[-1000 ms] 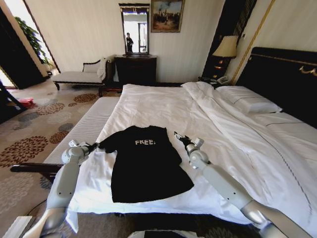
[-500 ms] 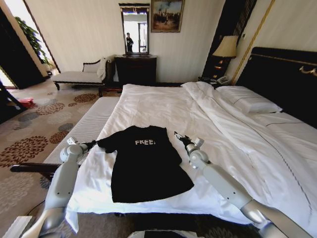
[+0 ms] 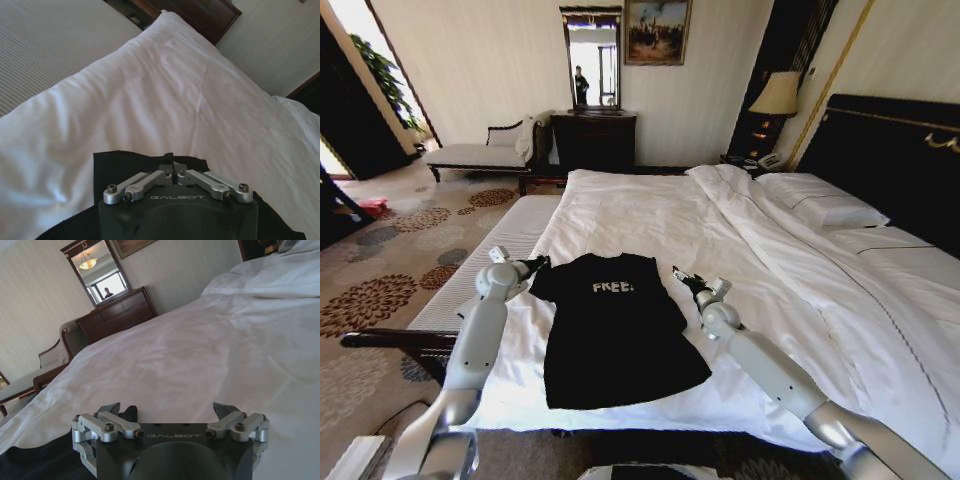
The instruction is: Fold the clothes on the bed.
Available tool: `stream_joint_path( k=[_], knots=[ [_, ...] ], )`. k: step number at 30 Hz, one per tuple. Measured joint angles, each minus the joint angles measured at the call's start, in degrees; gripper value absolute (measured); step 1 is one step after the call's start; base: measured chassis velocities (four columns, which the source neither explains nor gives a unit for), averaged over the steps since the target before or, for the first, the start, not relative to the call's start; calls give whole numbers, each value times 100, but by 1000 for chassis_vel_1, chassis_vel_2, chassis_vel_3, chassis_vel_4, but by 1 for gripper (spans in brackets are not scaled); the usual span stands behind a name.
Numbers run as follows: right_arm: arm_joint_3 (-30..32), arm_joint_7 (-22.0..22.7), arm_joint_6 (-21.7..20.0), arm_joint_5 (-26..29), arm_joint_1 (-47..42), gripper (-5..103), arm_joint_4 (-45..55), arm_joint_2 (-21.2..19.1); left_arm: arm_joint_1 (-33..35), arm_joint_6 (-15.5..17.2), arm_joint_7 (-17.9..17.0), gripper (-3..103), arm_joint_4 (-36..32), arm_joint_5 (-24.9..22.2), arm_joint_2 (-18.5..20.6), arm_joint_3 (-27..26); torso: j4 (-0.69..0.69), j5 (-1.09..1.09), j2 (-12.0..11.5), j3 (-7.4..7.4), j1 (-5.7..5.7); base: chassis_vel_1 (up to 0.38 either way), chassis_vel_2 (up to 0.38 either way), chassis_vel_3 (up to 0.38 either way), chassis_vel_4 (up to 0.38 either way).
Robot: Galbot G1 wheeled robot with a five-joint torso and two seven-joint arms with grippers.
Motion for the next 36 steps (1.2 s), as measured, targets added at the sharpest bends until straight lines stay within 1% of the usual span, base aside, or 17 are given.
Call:
stream_joint_path(
  k=[3, 5, 8, 13, 19, 20, 21, 22, 25, 26, 27, 28, 29, 32, 34, 35, 36],
  knots=[
    [82, -6, -1, -18, -69, 100, -4, -9, -167, -29, 40, 0, 294, 158, -219, 101, -1, 0, 0, 0, 0, 0, 0, 0, 0],
    [97, -7, -1, -21, -83, 100, -4, -11, -194, -33, 46, 0, 340, 185, -257, 118, -1, 1, 0, 0, 0, 0, 0, 0, 0],
    [213, -12, -1, -50, -194, 100, 46, -27, -344, -59, 93, 0, 581, 390, -554, 265, -1, 1, 0, 0, 0, 0, 0, 0, 0],
    [341, -16, -2, -64, -317, 100, 123, -68, -438, -77, 112, 0, 724, 604, -756, 382, -1, 1, 0, -1, 0, 0, 0, 0, 0],
    [455, -18, -3, -82, -474, 100, 222, -121, -411, -84, 103, -3, 687, 800, -799, 533, -1, 0, 0, 0, 0, 0, 0, 0, 0],
    [483, -18, -3, -87, -523, 100, 259, -140, -363, -61, 57, 6, 565, 728, -780, 539, -1, -1, 0, 0, 0, 0, 0, 0, 0],
    [499, -19, -4, -91, -558, 100, 285, -151, -329, -30, 22, 6, 450, 631, -746, 530, -1, -1, 0, -1, 0, 0, 0, 0, 0],
    [511, -19, -5, -94, -584, 100, 304, -159, -292, 16, -22, 12, 315, 505, -694, 511, -1, 0, 0, -1, 0, 0, 0, 0, 0],
    [516, -19, -6, -101, -609, 100, 322, -165, -248, 97, -85, 17, 138, 316, -602, 485, -1, -1, 0, -1, 0, 0, 0, 0, 0],
    [516, -19, -6, -115, -630, 100, 334, -164, -218, 165, -136, 28, -8, 185, -483, 471, 1, -1, 0, -1, -1, 0, 0, 0, 0],
    [513, -20, -7, -130, -638, 100, 342, -159, -211, 195, -153, 28, -57, 152, -416, 470, 1, -1, 0, -1, -1, 0, 0, 0, 0],
    [509, -19, -7, -140, -643, 100, 348, -153, -209, 206, -157, 33, -74, 146, -381, 468, 1, -1, 0, -1, -1, 0, 0, 0, 0],
    [509, -19, -7, -140, -643, 100, 348, -153, -209, 206, -157, 33, -74, 146, -381, 468, 1, -1, 0, -1, -1, 0, 0, 0, 0],
    [471, 19, -9, -165, -672, 100, 422, -125, -133, 244, -223, 50, -175, 92, -256, 337, -1, -1, 0, -1, -1, 0, 0, 0, 0],
    [470, 26, -9, -167, -678, 100, 443, -125, -80, 249, -239, 50, -214, 69, -211, 293, -2, -2, 0, -1, -1, 0, 0, 0, 0],
    [473, 32, -9, -168, -689, 100, 471, -130, 54, 256, -265, 60, -303, 18, -103, 204, -3, -1, 0, -1, 0, 0, 0, 0, 0],
    [483, 33, -10, -168, -698, 100, 487, -136, 182, 264, -272, 60, -378, -17, -5, 142, -2, -1, 0, -1, 0, 0, 0, 0, 0]
  ],
)
